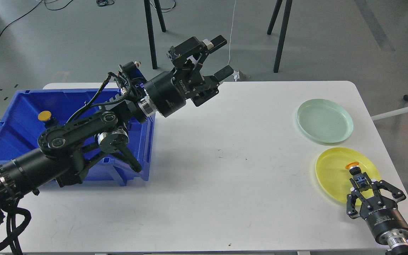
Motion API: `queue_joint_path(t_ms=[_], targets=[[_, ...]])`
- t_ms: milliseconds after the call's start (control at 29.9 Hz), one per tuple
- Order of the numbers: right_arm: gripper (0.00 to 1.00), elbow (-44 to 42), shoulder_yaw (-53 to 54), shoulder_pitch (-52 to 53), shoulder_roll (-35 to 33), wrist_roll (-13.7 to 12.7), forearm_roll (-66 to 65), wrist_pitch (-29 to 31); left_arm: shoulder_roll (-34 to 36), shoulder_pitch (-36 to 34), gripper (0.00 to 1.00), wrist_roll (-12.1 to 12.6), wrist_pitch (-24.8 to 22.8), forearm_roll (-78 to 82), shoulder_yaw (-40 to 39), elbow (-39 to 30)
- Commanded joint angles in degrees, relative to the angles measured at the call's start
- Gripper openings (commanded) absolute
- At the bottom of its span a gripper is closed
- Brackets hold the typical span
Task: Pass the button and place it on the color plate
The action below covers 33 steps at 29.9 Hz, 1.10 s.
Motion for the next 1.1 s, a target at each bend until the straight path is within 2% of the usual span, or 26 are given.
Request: queue_joint_path(t_ms=[0, 67, 234, 368, 502, 568, 669, 769, 903, 970, 1070], targets=[[0.78, 0.29, 0.06, 0.04, 0.0, 0.0, 0.09, 0.39, 0.0, 0.0, 0.83, -0.01, 0.0, 0.0, 0.0, 0.0], [0.98, 0.37, 0.14, 0.13, 0.0, 0.0, 0.0, 0.75, 0.0, 0.0, 0.83, -0.01, 0.0, 0.0, 0.0, 0.0], [0.99, 2.74, 0.23, 3.72, 0.0, 0.09, -0.09, 0.75, -0.35, -0.26, 0.84, -0.01, 3.06, 0.53, 0.0, -0.08], [0.99, 5.03, 0.67, 12.06, -1.14, 0.0, -0.09, 0.75, 3.24, -0.44, 0.84, -0.01, 3.95, 0.44, -3.5, -1.58], [0.99, 5.03, 0.32, 23.22, -2.54, -1.05, -0.44, 0.75, 12.46, -0.53, 0.84, -0.01, 4.3, 0.88, -5.27, -4.65], [0.99, 4.68, 0.41, 28.32, -2.63, -2.36, -0.7, 0.75, 18.25, -0.53, 0.84, -0.01, 4.83, 2.72, -4.4, -6.41], [0.99, 4.59, 0.41, 33.69, -2.37, -2.98, -0.79, 0.75, 26.86, -0.44, 0.84, -0.01, 5.79, 7.98, -2.29, -8.08], [0.99, 4.59, 0.15, 36.51, -1.76, -2.98, -1.23, 0.75, 35.04, -0.62, 0.84, -0.01, 6.41, 14.66, 1.05, -8.43], [0.99, 4.51, 0.06, 37.22, 0.08, -3.07, -1.41, 0.75, 46.82, -1.14, 0.84, -0.01, 5.98, 32.73, 8.15, -9.92], [0.99, 4.24, -0.03, 37.22, 0.62, -3.07, -1.41, 0.75, 49.39, -1.32, 0.84, -0.01, 6.23, 40.66, 11.5, -10.02], [0.99, 3.45, -0.03, 36.87, 0.71, -3.07, -1.41, 0.75, 49.22, -0.97, 0.84, -0.01, 6.32, 48.15, 13.62, -6.78]])
